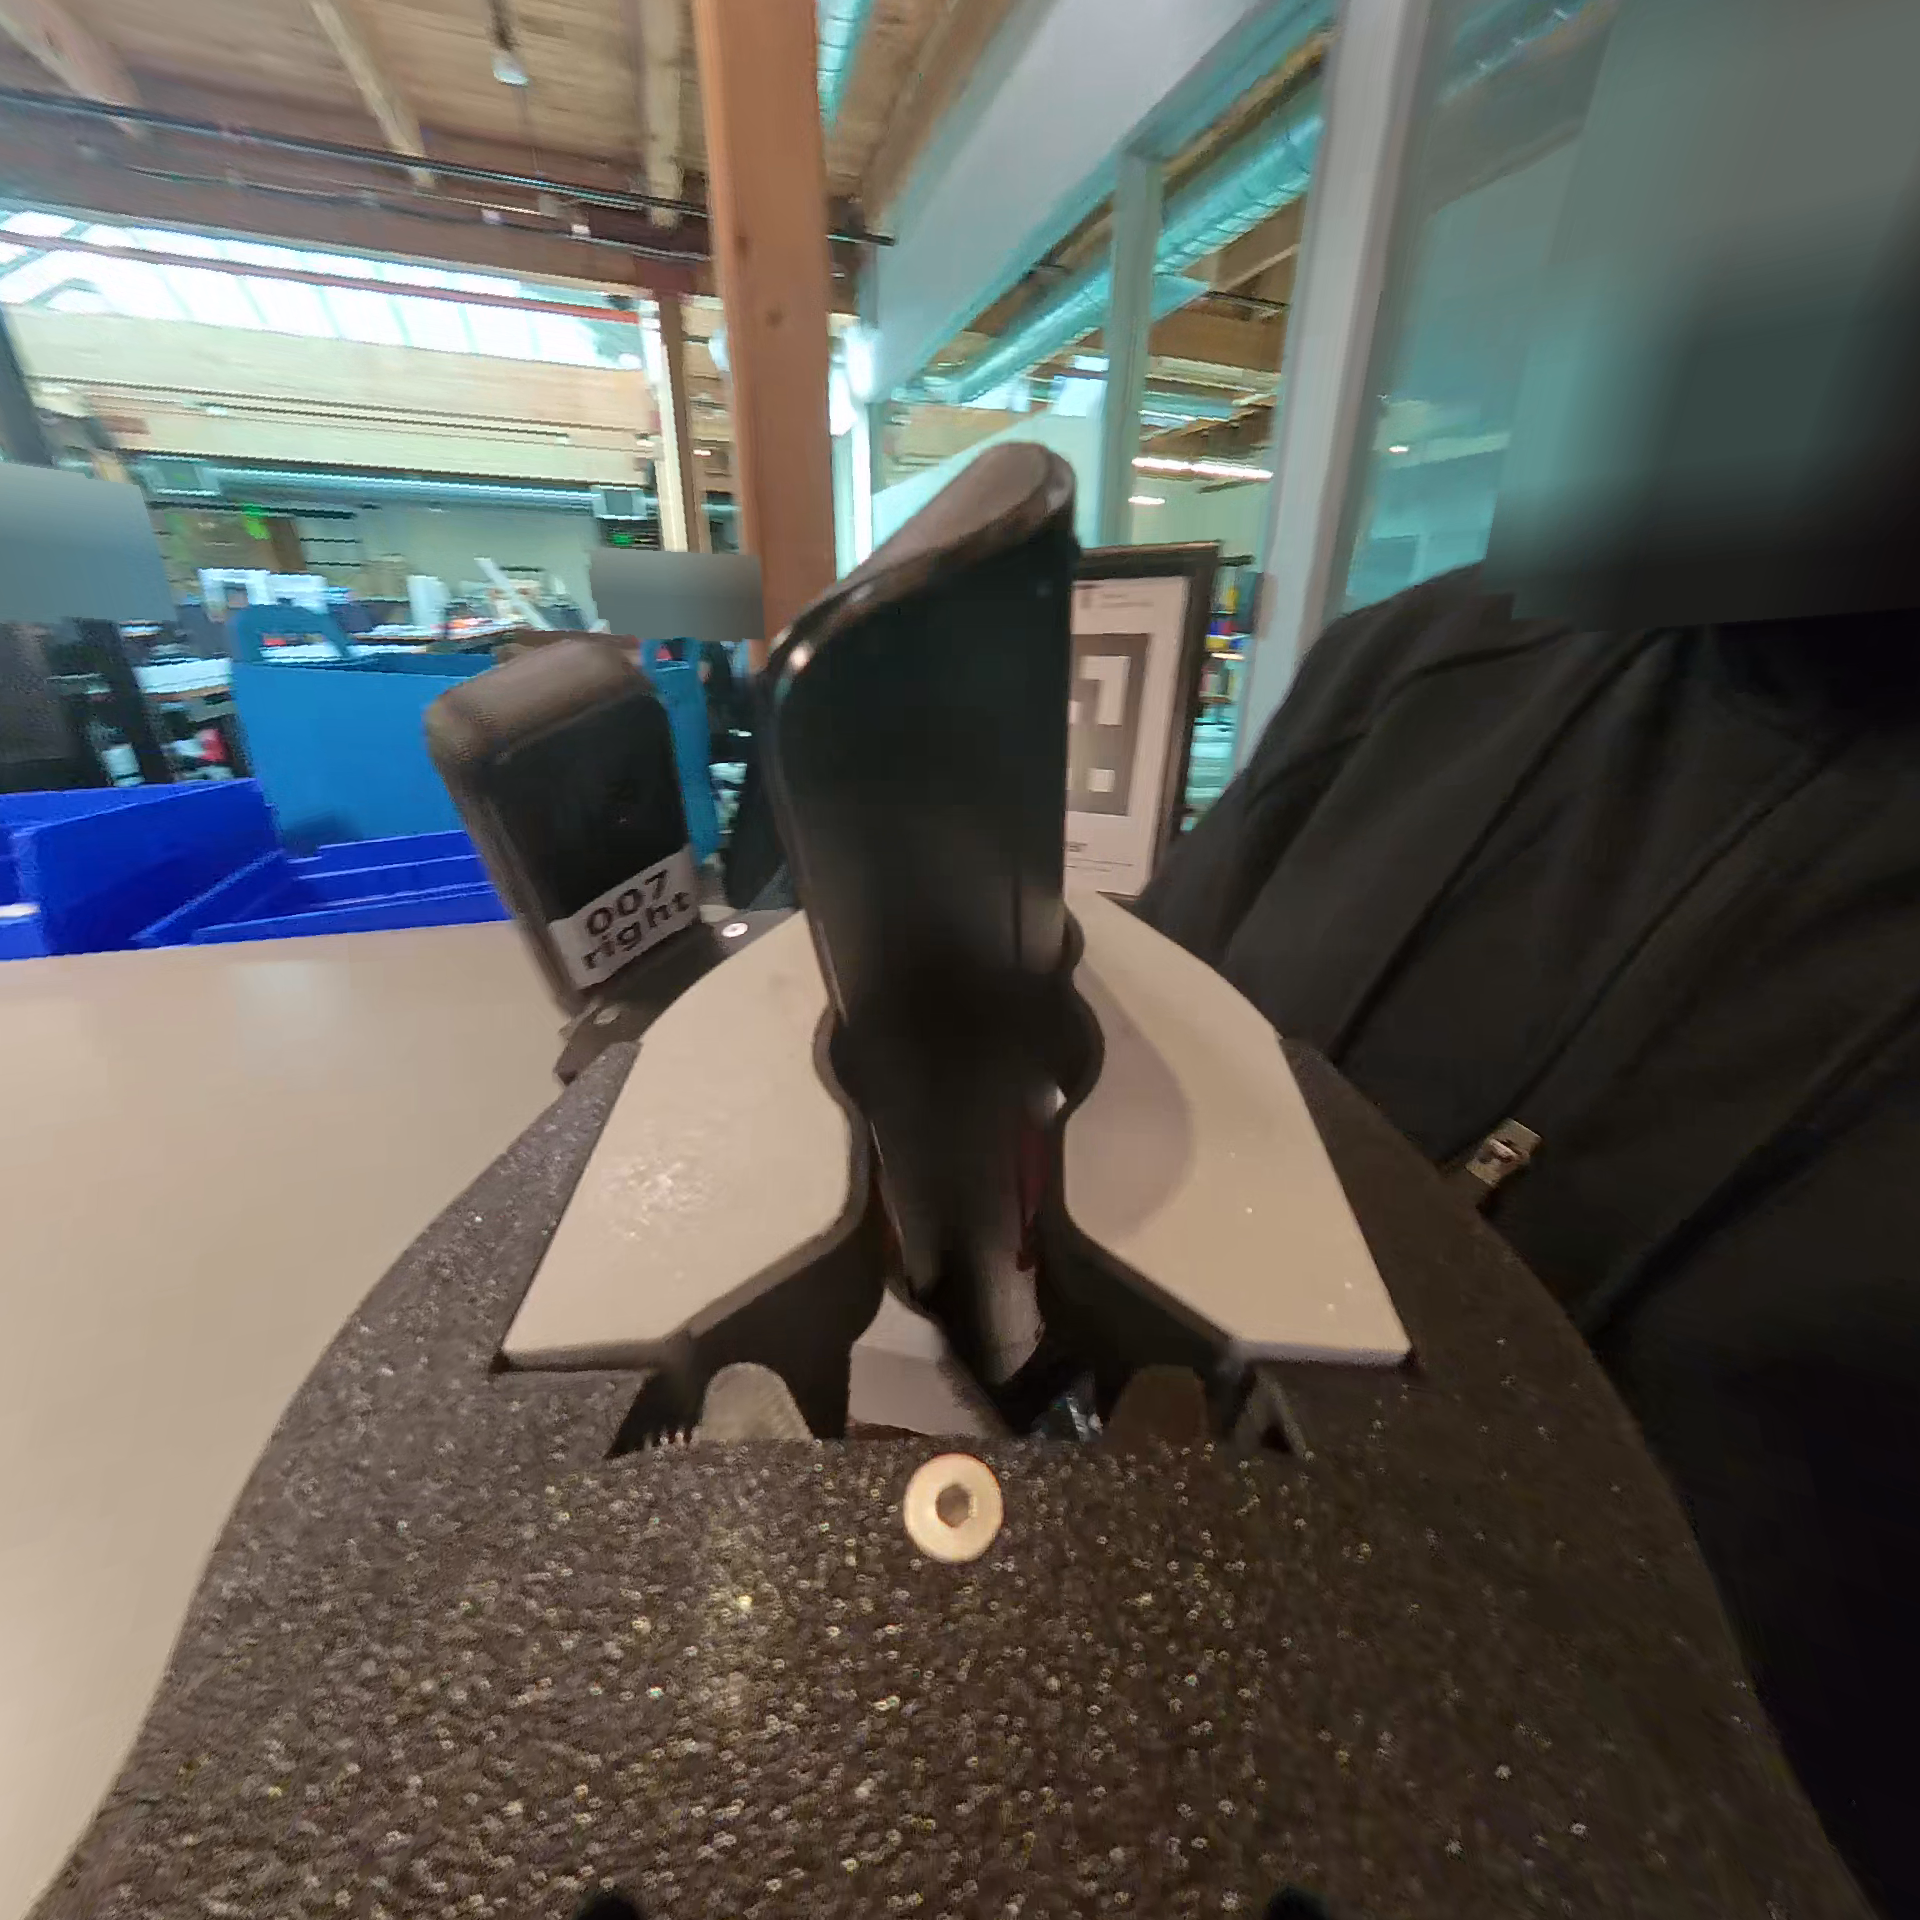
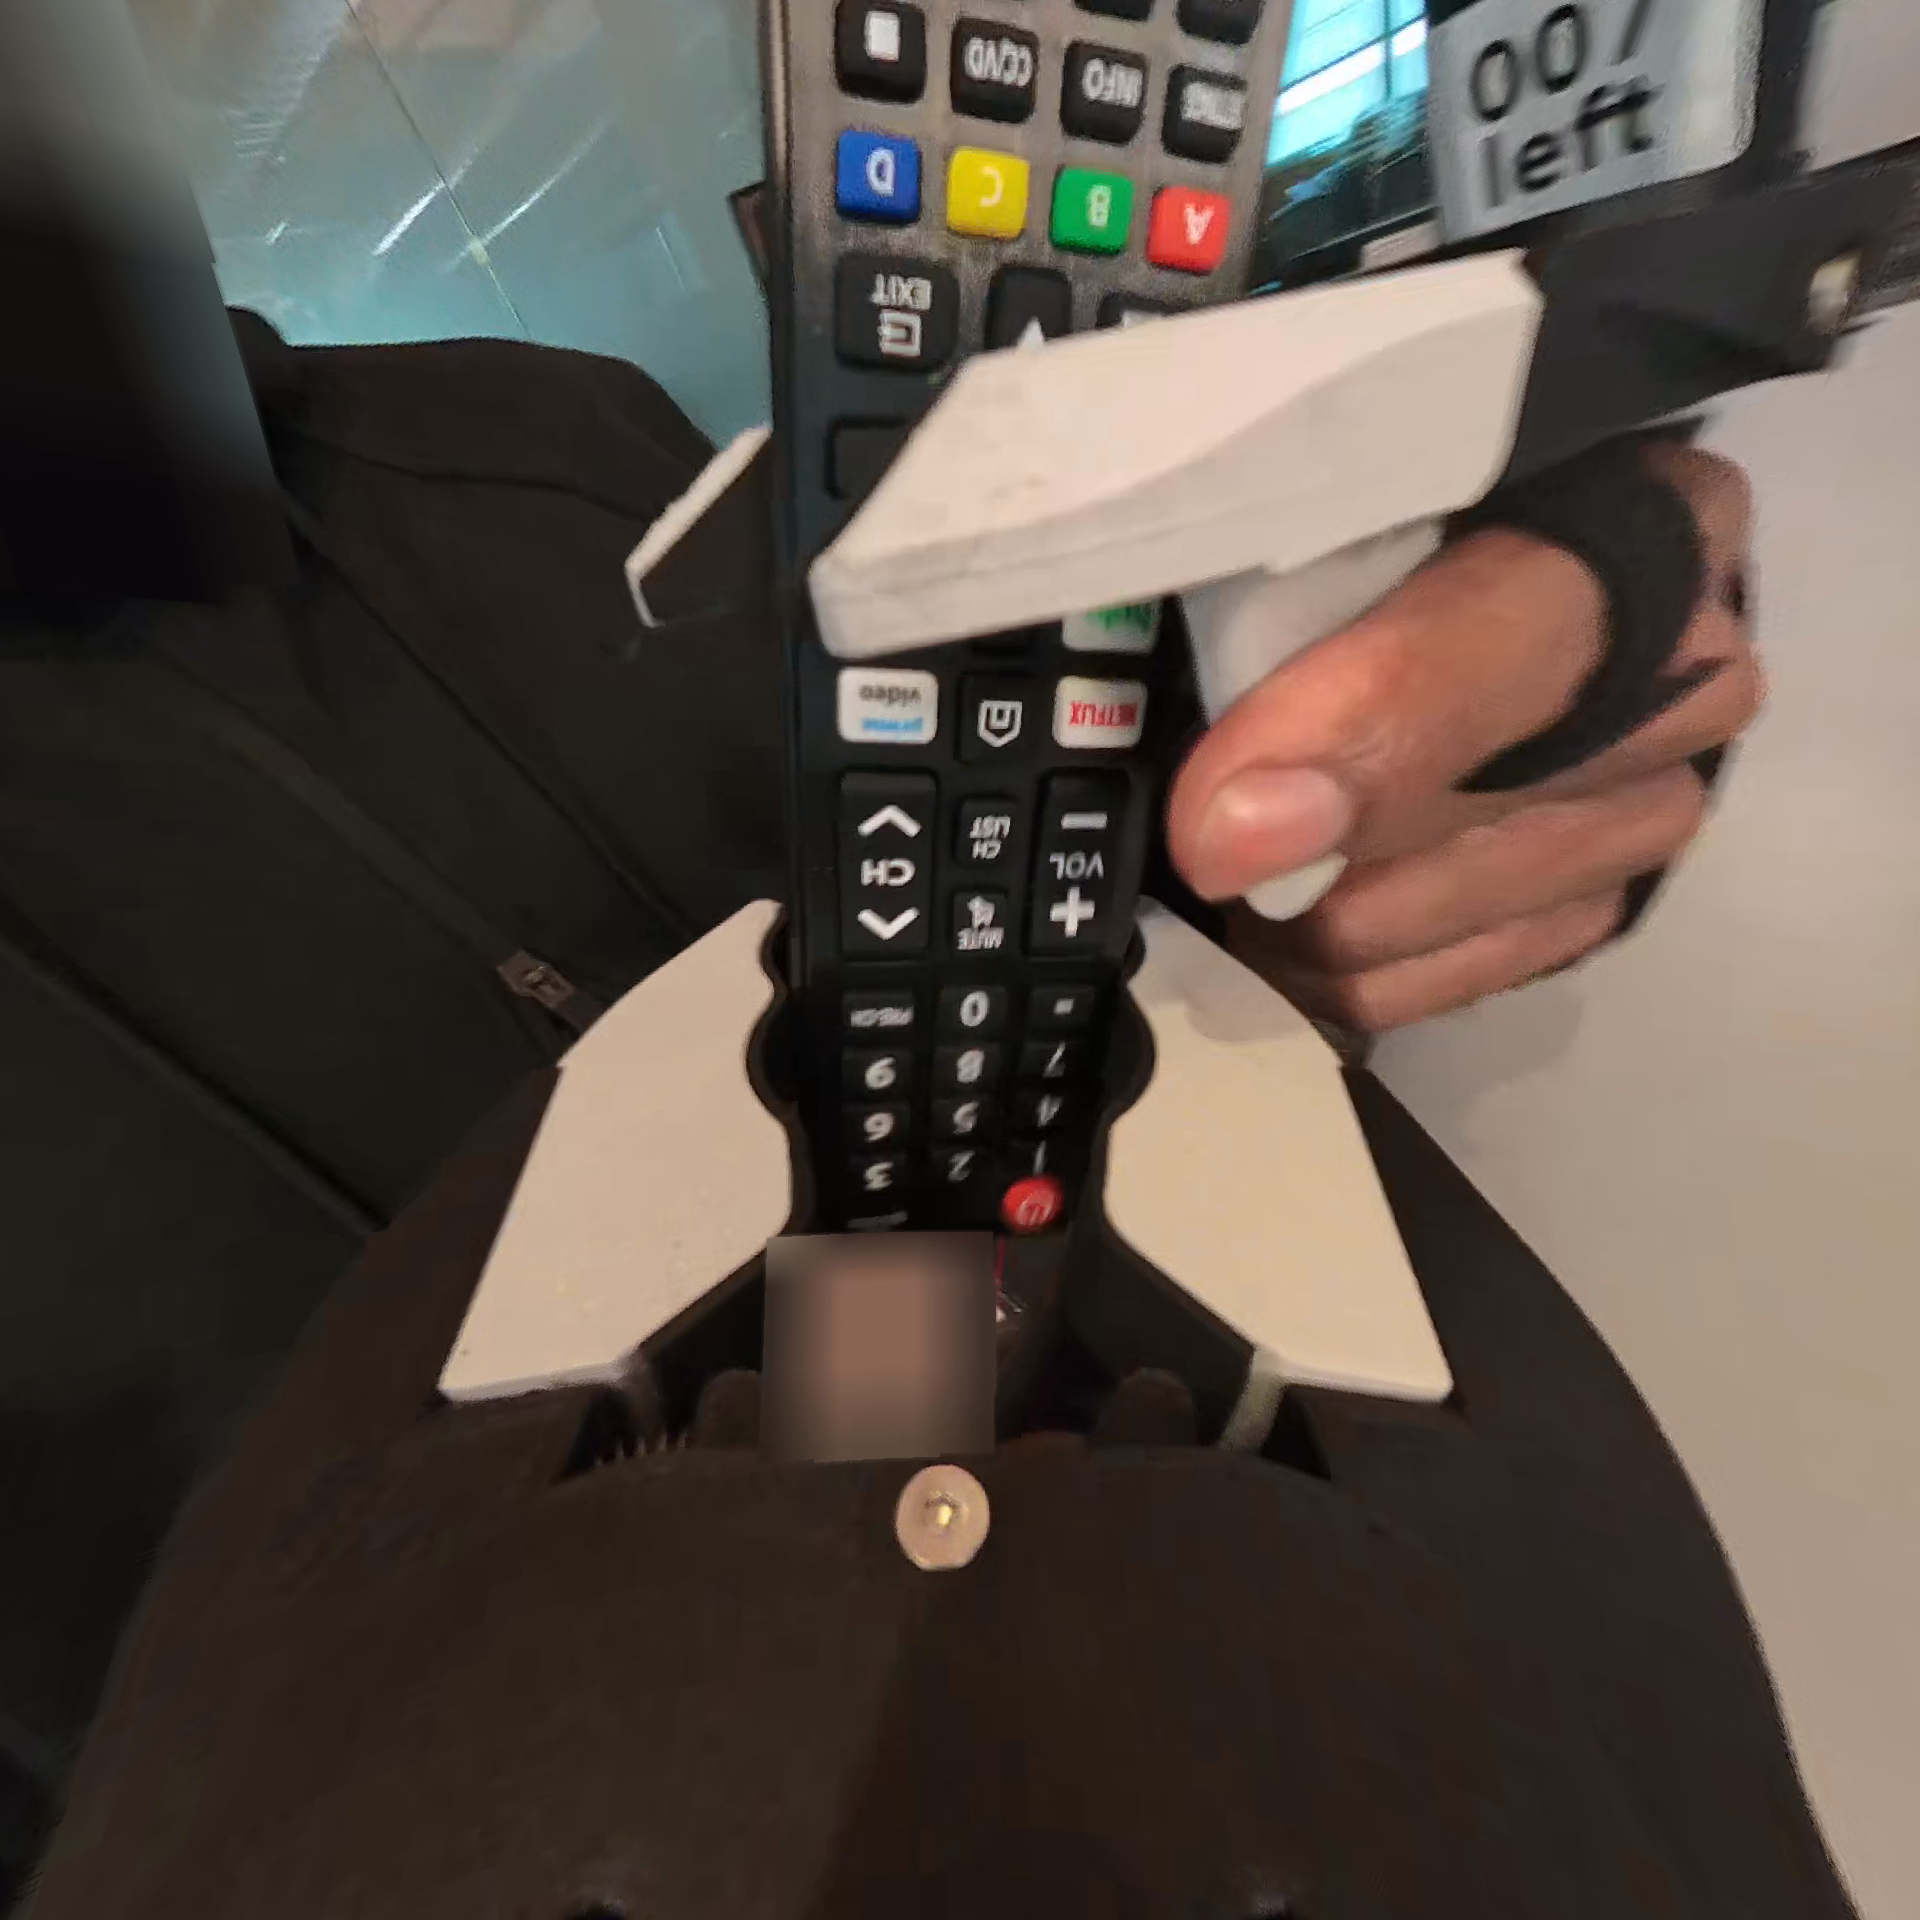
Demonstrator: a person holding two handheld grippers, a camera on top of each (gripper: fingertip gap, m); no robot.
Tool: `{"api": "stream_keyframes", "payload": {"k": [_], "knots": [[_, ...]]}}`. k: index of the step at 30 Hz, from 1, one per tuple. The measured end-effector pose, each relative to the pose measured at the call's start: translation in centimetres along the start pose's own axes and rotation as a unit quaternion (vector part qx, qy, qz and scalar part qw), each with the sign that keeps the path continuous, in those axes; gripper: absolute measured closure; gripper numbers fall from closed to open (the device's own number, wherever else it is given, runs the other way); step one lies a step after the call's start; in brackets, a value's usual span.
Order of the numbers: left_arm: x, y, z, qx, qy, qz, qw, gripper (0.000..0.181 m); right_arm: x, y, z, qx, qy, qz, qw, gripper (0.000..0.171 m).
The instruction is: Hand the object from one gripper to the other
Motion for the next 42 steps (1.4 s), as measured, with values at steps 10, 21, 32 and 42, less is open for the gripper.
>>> {"api": "stream_keyframes", "payload": {"k": [10,21,32,42], "knots": [[-1.7,-3.3,-1.9,0.084,-0.293,0.066,0.950,0.154,1.6,-2.8,-3.9,-0.043,0.435,-0.201,0.877,0.116],[-0.5,-3.0,-2.3,0.312,-0.143,0.071,0.937,0.155,1.4,-2.5,-2.2,0.135,0.341,-0.187,0.911,0.116],[-1.0,-0.6,-1.2,0.401,-0.106,0.054,0.908,0.155,0.6,-2.8,-1.8,0.179,0.325,-0.205,0.906,0.126],[-2.1,-0.1,-1.5,0.362,-0.098,0.015,0.927,0.139,-0.1,-3.3,-3.0,0.150,0.385,-0.262,0.872,0.139]]}}
Point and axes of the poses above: each gripper's, where its closed fingertips meet, z out along the fingers, y out of its underside, x = y × z across the jaws, the point moved 8 cm from there along -z, back along the fingers, and after that the axes turned 4 degrees about -z, right-handed, at the moved point
